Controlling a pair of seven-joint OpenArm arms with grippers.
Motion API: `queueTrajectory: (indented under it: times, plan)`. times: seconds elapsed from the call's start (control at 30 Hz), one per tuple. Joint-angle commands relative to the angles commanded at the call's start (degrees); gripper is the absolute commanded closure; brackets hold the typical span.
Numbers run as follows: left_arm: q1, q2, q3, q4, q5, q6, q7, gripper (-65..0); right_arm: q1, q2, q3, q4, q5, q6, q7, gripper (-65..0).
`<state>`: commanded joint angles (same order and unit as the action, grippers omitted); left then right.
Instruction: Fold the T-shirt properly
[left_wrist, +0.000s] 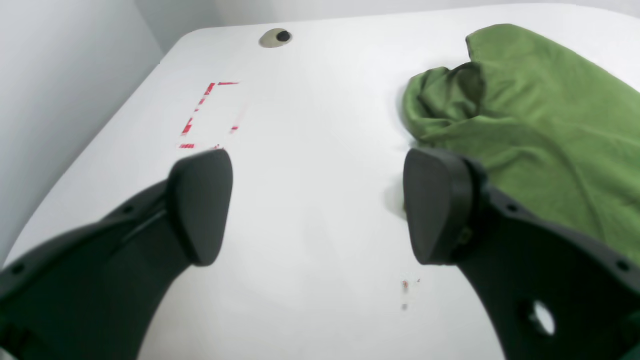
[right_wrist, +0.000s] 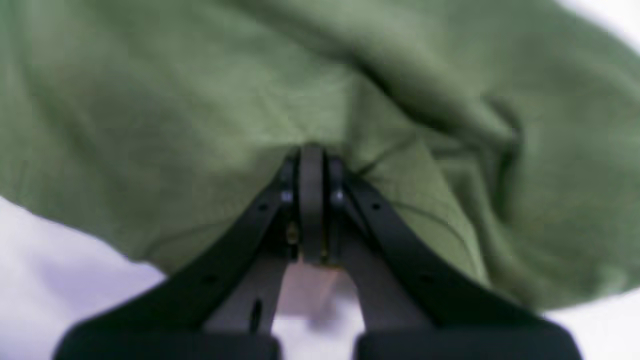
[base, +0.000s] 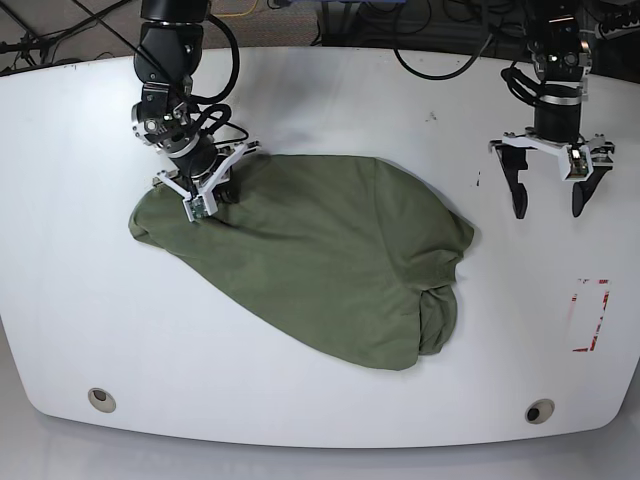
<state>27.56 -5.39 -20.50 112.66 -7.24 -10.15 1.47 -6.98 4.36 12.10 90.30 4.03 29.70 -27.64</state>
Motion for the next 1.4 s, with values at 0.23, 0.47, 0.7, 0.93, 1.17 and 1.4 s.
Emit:
queueTrajectory:
  times: [0.23, 0.47, 0.7, 0.93, 1.17, 1.4]
  plan:
    - [0.20, 0.01, -0.16, -0.09, 0.13, 0.37, 0.05, -50.1, 3.42, 2.59, -3.80, -5.93, -1.23, 0.31, 2.26, 0.0]
    - [2.55, 0.60, -0.38, -2.20, 2.27, -0.27, 2.97, -48.8, -3.44, -0.28, -0.27, -1.64, -1.26, 0.06, -3.35, -0.6]
    - [2.11, 0.77, -0.38, -2.29, 3.85, -0.36, 3.32, -48.8, -3.62, -0.28, -0.19, 0.91, -1.26, 0.06, -4.14, -0.6]
    - [1.85, 0.77, -0.38, -1.58, 3.85, -0.36, 3.32, -48.9, -3.79, -0.28, -0.19, 2.84, -1.26, 0.06, -4.41, -0.6]
    - [1.85, 0.77, -0.38, -0.44, 3.77, -0.36, 3.41, -48.9, -3.88, -0.36, -0.19, 6.36, -1.26, 0.06, -6.34, -0.6]
    - [1.85, 0.77, -1.17, 0.00, 3.77, -0.45, 3.41, -49.0, -5.29, -0.63, -0.19, 11.64, -0.82, 0.06, -8.80, -0.6]
